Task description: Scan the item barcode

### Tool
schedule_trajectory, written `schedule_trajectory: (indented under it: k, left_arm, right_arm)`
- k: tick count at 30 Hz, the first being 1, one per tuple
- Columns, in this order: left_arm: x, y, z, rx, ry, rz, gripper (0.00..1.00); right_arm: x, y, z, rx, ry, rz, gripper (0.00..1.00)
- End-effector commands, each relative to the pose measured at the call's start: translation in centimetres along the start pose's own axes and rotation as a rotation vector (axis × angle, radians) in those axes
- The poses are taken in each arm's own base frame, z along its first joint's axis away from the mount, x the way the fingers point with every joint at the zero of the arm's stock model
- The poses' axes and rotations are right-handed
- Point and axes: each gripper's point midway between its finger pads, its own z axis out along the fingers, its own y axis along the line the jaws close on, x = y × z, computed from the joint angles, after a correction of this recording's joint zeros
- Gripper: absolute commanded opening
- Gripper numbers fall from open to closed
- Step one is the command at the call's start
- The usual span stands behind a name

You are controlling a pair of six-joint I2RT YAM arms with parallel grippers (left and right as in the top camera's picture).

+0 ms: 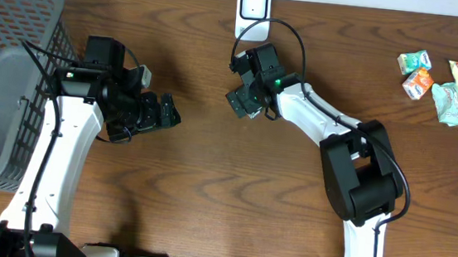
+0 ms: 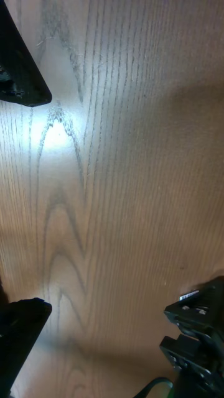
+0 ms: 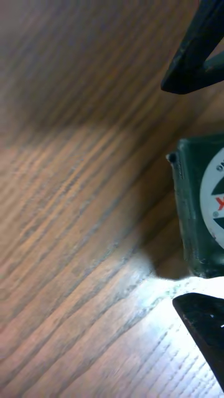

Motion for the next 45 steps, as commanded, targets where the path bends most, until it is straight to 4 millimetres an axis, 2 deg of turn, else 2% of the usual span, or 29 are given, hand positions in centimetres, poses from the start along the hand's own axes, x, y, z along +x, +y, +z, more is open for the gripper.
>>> schedule_trajectory:
  k: [1,8,14,18,27,34,40,42,45]
  left_arm:
    - [0.1,0.0,0.2,0.003,0.012,0.011,0.98]
    - [0.1,0.0,0.2,0.003,0.012,0.011,0.98]
    - [0.1,0.0,0.2,0.003,0.012,0.011,0.98]
    - [0.1,0.0,0.2,0.003,0.012,0.011,0.98]
    - [0.1,0.0,0.2,0.003,0.012,0.011,0.98]
    - [0.1,0.0,0.2,0.003,0.012,0.011,0.98]
    - [0.1,0.0,0.2,0.003,0.012,0.011,0.97]
    - [0.1,0.0,0.2,0.003,0.012,0.011,0.98]
    - [0.1,0.0,0.2,0.003,0.012,0.011,0.98]
  right_arm:
    - [-0.1,-0.3,0.1,0.016,0.001,-0.020,0.97]
    - [2.0,-0.4,1.9,0.008,0.061,-0.012,0.91]
    - [2.7,-0.1,2.0,-0.002,0.091,-0.011,0.84]
    - [3.1,-0.1,1.9,-0.005,0.104,-0.010,0.73]
    - [2.5,-0.2,1.5,0.001,0.090,0.032,0.72]
    - [0.5,-0.6,0.4,0.011,0.040,0.099,0.69]
    - [-1.2,-1.7,-1.4,0.025,-0.014,0.172,0.63]
    - [-1.3,-2.1,-1.9,0.023,-0.019,0.221,0.58]
    - [-1.2,-2.0,-2.4,-0.047,-0.016,0.264,0.57]
